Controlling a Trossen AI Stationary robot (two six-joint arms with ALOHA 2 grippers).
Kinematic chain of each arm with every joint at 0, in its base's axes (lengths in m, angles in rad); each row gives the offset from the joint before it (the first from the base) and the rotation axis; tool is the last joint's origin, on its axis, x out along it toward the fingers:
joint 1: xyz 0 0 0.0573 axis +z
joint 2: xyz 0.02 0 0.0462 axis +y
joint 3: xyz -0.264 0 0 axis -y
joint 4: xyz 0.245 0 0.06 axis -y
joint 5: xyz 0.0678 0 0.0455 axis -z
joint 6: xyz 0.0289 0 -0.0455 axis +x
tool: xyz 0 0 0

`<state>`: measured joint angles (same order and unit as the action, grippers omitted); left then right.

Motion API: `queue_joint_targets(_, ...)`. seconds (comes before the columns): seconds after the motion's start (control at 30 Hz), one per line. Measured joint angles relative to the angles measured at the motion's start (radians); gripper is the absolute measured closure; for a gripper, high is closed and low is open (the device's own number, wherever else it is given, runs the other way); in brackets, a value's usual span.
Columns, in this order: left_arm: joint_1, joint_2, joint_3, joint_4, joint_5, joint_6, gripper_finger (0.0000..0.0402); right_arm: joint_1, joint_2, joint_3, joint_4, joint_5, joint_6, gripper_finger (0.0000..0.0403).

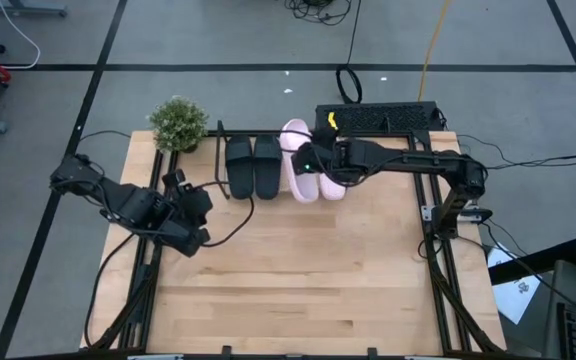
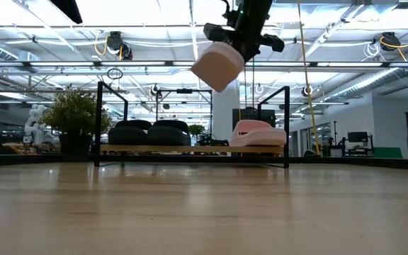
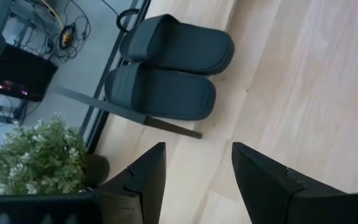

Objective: Pick and place slides into the shelf
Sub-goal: Put the pink slipper on the shelf

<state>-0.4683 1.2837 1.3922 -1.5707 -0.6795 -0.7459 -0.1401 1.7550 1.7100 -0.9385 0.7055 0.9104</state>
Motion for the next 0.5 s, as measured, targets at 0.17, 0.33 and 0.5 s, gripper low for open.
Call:
queue_joint_targets(0.17, 0.027, -0.020, 0.000, -0.001, -0.005, 0.053, 0.0220, -0.031, 0.023, 0.000, 0.052, 0.002, -0.007, 0.0402)
queue_joint_targets(0.33, 0.060, -0.043, 0.000, -0.001, -0.012, 0.105, 0.0220, -0.053, 0.101, 0.000, 0.063, 0.000, -0.055, 0.0402)
queue_joint_targets(0.5, 0.075, -0.058, 0.000, -0.002, -0.011, 0.114, 0.0220, -0.080, 0.159, -0.001, -0.003, -0.026, 0.009, 0.0402)
